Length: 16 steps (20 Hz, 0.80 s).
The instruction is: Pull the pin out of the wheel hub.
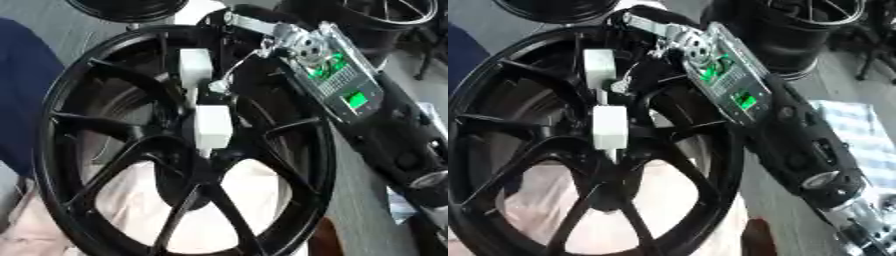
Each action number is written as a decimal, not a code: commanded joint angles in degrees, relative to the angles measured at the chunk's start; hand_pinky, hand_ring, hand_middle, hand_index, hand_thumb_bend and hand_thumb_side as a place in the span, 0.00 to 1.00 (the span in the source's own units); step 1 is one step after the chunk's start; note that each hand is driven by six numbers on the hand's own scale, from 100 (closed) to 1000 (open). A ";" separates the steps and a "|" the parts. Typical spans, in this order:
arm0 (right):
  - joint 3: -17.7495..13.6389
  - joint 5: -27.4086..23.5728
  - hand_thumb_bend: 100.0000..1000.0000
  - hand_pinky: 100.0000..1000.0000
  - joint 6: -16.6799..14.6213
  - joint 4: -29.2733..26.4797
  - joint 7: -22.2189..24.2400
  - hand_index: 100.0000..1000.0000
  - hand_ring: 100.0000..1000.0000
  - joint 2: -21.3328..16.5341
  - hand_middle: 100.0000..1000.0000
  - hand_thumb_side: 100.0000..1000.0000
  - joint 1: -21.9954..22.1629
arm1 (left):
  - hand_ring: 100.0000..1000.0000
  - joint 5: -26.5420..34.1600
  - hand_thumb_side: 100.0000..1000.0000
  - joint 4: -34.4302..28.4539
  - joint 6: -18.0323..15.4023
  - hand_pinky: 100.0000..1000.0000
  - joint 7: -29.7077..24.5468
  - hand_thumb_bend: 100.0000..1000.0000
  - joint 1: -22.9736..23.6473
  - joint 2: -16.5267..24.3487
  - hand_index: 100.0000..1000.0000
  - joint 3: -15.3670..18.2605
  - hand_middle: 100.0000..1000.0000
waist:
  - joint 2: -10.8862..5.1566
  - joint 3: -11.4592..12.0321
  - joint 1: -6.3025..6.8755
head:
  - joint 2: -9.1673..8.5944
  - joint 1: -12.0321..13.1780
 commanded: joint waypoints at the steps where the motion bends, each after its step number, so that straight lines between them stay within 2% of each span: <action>1: -0.19 -1.40 0.33 0.64 0.10 0.38 0.10 0.76 0.76 -0.33 0.62 0.00 -1.08 | 0.52 -0.11 0.84 -1.43 -0.01 0.54 -0.30 0.00 -0.96 0.49 0.65 -0.20 0.48 | -0.91 0.10 0.42 | -0.85 -0.48; 7: 0.10 -4.69 0.33 0.63 1.26 0.58 -1.20 0.74 0.76 -0.18 0.61 0.00 -1.19 | 0.52 -0.18 0.84 -1.48 0.07 0.54 -0.42 0.00 -1.05 0.46 0.65 -0.24 0.48 | -0.86 0.16 0.40 | -0.89 -0.56; 8: 0.08 -4.94 0.31 0.62 1.43 0.60 -1.23 0.64 0.73 -0.02 0.49 0.00 -1.11 | 0.53 -0.18 0.84 -1.48 0.08 0.54 -0.45 0.00 -1.08 0.44 0.65 -0.27 0.48 | -0.85 0.21 0.40 | -0.88 -0.61; 13: -0.56 -8.98 0.27 0.58 5.33 0.60 -1.79 0.51 0.68 1.40 0.36 0.00 -0.88 | 0.53 -0.29 0.84 -1.43 0.17 0.54 -0.63 0.00 -1.21 0.33 0.65 -0.42 0.48 | -0.95 0.29 0.34 | -0.64 -0.77; 16: -1.15 -11.71 0.29 0.55 8.03 0.05 -3.53 0.42 0.64 1.18 0.26 0.00 -0.53 | 0.53 -0.36 0.84 -1.37 0.20 0.54 -0.73 0.00 -1.20 0.29 0.65 -0.47 0.48 | -1.07 0.23 0.34 | -0.53 -0.90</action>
